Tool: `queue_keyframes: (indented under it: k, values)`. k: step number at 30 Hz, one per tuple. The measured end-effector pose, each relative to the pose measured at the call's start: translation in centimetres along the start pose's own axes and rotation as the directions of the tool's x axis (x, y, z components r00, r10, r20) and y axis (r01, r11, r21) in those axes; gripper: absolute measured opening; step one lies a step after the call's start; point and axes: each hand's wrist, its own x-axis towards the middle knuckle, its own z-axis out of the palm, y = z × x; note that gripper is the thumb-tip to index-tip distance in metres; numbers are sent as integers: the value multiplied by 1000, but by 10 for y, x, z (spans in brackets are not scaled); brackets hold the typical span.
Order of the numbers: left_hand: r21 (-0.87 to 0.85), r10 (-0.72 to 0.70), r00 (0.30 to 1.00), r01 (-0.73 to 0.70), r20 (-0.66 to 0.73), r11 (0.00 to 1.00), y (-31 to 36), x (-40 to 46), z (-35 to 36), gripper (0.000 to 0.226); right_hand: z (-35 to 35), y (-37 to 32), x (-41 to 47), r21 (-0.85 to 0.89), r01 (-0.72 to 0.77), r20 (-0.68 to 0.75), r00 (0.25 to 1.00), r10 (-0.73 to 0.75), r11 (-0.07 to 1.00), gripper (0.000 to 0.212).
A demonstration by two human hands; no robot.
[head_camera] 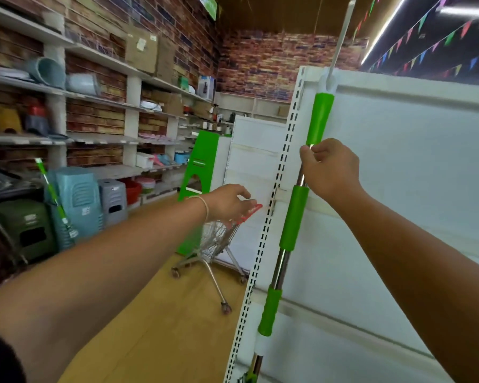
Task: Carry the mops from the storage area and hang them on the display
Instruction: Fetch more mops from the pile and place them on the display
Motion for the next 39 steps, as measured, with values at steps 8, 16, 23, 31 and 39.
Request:
queue_keyframes:
  k: [8, 16, 23, 31, 39]
  values:
    - [91, -139, 988, 144, -67, 985, -57, -60, -17, 43, 52, -15, -45, 63, 101, 135, 985, -109, 993, 34]
    - [34, -93, 985, 99, -145, 995, -70, -88, -60, 44, 101, -50, -83, 14, 125, 291, 949, -124, 992, 39]
    - [564, -29, 990, 104, -141, 819, -113, -116, -121, 46, 167, -101, -110, 19, 209, 358, 912, -202, 978, 37]
    - [758, -130, 975, 223, -181, 613, -201, -154, -226, 44, 276, -157, -140, 48, 211, 495, 844, -207, 976, 41]
    - [756, -244, 938, 343, -245, 558, -284, -196, -306, 46, 365, -222, -154, 86, 291, 626, 728, -279, 953, 44]
